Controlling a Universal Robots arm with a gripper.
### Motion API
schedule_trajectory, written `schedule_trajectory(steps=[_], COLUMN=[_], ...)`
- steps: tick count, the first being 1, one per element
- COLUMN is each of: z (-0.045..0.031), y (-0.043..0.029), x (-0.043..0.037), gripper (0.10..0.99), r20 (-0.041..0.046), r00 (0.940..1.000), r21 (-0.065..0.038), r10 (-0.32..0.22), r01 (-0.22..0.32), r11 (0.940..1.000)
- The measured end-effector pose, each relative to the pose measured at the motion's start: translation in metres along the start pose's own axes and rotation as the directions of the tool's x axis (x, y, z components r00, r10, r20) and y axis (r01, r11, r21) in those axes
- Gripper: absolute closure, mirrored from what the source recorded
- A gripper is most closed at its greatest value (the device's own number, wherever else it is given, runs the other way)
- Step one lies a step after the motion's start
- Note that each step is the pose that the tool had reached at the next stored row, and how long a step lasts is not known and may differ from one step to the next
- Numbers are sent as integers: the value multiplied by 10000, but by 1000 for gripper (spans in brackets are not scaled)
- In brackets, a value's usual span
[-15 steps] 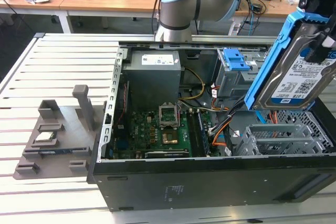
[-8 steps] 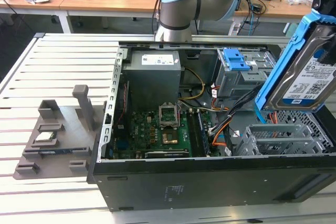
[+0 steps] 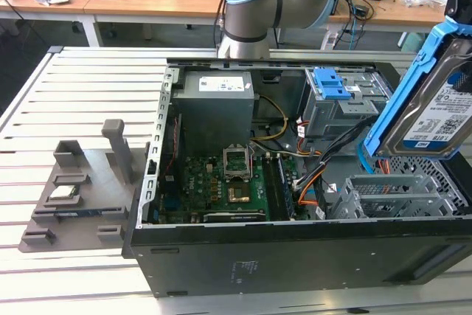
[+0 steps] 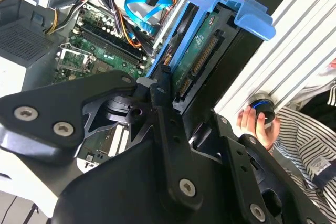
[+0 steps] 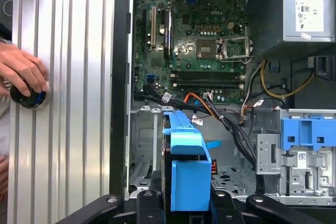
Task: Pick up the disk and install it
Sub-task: 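Pick up the disk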
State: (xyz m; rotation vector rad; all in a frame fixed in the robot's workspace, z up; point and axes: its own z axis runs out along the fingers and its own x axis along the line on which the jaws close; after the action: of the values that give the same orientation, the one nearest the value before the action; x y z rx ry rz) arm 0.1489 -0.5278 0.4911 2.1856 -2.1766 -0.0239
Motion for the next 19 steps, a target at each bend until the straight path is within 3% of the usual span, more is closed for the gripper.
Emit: schedule_trajectory(steps=[6, 14, 19], z=[64, 228, 303], y=[-34, -69, -74], x=[-2, -4, 46], gripper=[725, 725, 725], r20=[0, 2, 0], r00=[10000, 10000, 10000], r21=[-7, -15, -15], r10=[-1, 1, 6], r01=[1, -1, -6], r11=[10000, 10000, 10000])
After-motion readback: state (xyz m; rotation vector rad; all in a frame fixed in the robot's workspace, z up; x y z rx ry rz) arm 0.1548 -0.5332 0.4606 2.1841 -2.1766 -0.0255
